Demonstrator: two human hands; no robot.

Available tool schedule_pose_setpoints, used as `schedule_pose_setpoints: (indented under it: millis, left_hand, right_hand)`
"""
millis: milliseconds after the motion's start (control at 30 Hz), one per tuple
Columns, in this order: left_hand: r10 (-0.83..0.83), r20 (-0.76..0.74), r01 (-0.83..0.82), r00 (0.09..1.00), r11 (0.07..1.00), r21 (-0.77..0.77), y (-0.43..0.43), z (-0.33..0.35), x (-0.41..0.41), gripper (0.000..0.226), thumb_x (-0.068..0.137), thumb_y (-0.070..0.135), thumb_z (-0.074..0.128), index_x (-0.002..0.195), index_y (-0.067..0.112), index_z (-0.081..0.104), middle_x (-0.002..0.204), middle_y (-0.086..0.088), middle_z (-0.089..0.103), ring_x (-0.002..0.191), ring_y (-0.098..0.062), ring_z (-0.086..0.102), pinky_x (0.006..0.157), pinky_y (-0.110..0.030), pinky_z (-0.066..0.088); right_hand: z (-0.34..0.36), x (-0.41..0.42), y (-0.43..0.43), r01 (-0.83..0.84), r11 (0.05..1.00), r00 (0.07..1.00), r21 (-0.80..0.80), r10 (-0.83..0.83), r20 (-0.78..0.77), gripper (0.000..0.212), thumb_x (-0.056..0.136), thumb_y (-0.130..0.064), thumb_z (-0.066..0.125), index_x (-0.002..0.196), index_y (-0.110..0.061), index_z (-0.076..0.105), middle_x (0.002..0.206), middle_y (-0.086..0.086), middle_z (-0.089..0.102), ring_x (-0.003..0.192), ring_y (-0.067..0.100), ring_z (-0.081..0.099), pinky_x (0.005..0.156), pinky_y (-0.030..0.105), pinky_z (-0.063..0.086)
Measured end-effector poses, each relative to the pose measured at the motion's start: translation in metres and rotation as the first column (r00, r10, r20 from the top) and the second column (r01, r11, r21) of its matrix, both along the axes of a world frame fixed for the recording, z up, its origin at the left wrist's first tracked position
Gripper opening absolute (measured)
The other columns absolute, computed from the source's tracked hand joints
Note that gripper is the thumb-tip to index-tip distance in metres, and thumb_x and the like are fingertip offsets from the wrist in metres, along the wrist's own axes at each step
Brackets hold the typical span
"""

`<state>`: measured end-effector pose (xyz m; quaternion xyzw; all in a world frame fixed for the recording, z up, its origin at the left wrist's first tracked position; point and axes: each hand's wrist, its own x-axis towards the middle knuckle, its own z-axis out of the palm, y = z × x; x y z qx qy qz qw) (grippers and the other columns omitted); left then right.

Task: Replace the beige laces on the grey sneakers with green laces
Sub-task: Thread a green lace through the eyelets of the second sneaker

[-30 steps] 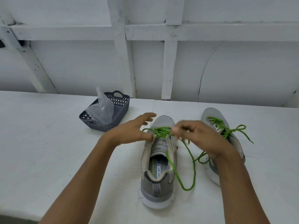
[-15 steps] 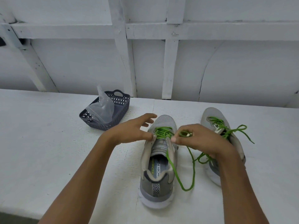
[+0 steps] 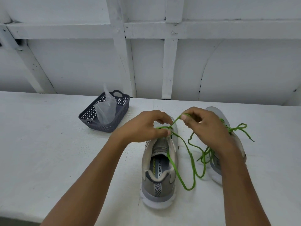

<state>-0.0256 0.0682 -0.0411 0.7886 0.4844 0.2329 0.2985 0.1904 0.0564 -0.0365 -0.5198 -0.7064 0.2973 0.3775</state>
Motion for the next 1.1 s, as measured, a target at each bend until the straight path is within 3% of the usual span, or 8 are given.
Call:
schedule_pose_setpoints:
  millis: [100, 200, 300, 400, 600, 867, 967, 1100]
  left_hand:
    - [-0.005, -0.031, 0.006, 0.999, 1.000, 0.019, 0.004, -0.001, 0.006, 0.009, 0.088, 0.027, 0.072, 0.097, 0.025, 0.072, 0.104, 0.015, 0.070, 0.098, 0.005, 0.061, 0.095, -0.033, 0.051]
    - [0.038, 0.275, 0.000, 0.961, 0.991, -0.137, 0.004, 0.003, 0.004, 0.004, 0.085, 0.019, 0.067, 0.085, 0.015, 0.067, 0.088, 0.000, 0.075, 0.088, -0.013, 0.069, 0.090, -0.035, 0.054]
    - [0.179, 0.626, 0.020, 0.759, 0.955, -0.297, 0.003, 0.010, -0.005, 0.005, 0.082, 0.013, 0.057, 0.078, 0.010, 0.056, 0.057, -0.004, 0.054, 0.058, -0.021, 0.056, 0.067, -0.034, 0.052]
    - [0.300, 0.789, 0.045, 0.537, 0.923, -0.382, 0.007, 0.016, -0.016, 0.019, 0.085, 0.009, 0.054, 0.069, 0.016, 0.048, 0.053, 0.002, 0.031, 0.047, -0.015, 0.033, 0.051, -0.028, 0.038]
    - [0.407, 0.796, -0.141, 0.449, 0.912, -0.386, 0.014, 0.020, -0.032, 0.023, 0.093, 0.006, 0.050, 0.072, 0.016, 0.050, 0.059, 0.000, 0.032, 0.048, -0.013, 0.027, 0.046, -0.025, 0.029]
    - [0.548, 0.836, -0.291, 0.021, 0.803, -0.520, 0.024, 0.011, -0.042, 0.026, 0.097, 0.011, 0.048, 0.072, 0.016, 0.041, 0.058, 0.003, 0.041, 0.045, -0.011, 0.032, 0.042, -0.021, 0.032]
    - [0.592, 0.804, -0.384, 0.059, 0.757, -0.529, 0.026, 0.009, -0.044, 0.024, 0.097, 0.008, 0.046, 0.073, 0.014, 0.046, 0.062, 0.001, 0.044, 0.044, -0.011, 0.036, 0.042, -0.022, 0.034]
    - [0.693, 0.494, -0.585, 0.525, 0.715, -0.382, 0.030, 0.002, -0.041, 0.005, 0.095, 0.011, 0.058, 0.099, 0.011, 0.056, 0.089, -0.011, 0.060, 0.066, -0.015, 0.054, 0.063, -0.033, 0.049]
  right_hand:
    - [-0.004, -0.001, 0.000, 0.010, 1.000, 0.999, 0.013, -0.010, -0.034, 0.013, 0.093, -0.033, 0.062, 0.081, -0.031, 0.066, 0.076, -0.002, 0.067, 0.075, 0.017, 0.062, 0.070, 0.027, 0.048]
    - [-0.008, -0.001, 0.001, 0.004, 1.000, 0.999, -0.018, -0.005, -0.040, 0.014, 0.093, -0.033, 0.063, 0.081, -0.027, 0.067, 0.073, 0.002, 0.065, 0.067, 0.016, 0.057, 0.063, 0.022, 0.046]
    - [-0.014, 0.000, 0.001, -0.014, 0.998, 1.000, -0.061, 0.012, -0.024, 0.017, 0.094, -0.033, 0.063, 0.080, -0.023, 0.066, 0.076, 0.014, 0.063, 0.070, 0.028, 0.058, 0.067, 0.032, 0.050]
    - [-0.017, 0.002, 0.002, -0.005, 0.996, 1.000, -0.092, 0.004, -0.013, 0.022, 0.096, -0.037, 0.057, 0.080, -0.026, 0.067, 0.064, 0.006, 0.053, 0.066, 0.023, 0.055, 0.065, 0.033, 0.043]
    - [-0.022, 0.004, 0.003, -0.062, 0.972, 0.980, -0.225, 0.017, -0.197, 0.034, 0.101, -0.040, 0.048, 0.078, -0.023, 0.068, 0.053, -0.012, 0.035, 0.051, 0.010, 0.031, 0.057, 0.029, 0.030]
    - [-0.021, 0.008, 0.002, 0.037, 0.973, 0.999, -0.230, -0.034, 0.019, 0.038, 0.101, -0.044, 0.045, 0.080, -0.021, 0.067, 0.062, -0.002, 0.044, 0.057, 0.011, 0.040, 0.063, 0.029, 0.037]
    - [-0.022, 0.009, 0.003, 0.068, 0.967, 0.996, -0.244, -0.052, 0.070, 0.039, 0.102, -0.043, 0.043, 0.079, -0.021, 0.066, 0.062, -0.003, 0.045, 0.053, 0.008, 0.040, 0.059, 0.028, 0.035]
    - [-0.017, 0.001, 0.003, 0.023, 0.933, 0.977, -0.358, -0.097, -0.188, 0.043, 0.103, -0.045, 0.041, 0.079, -0.015, 0.061, 0.054, -0.007, 0.034, 0.045, 0.007, 0.027, 0.047, 0.022, 0.025]
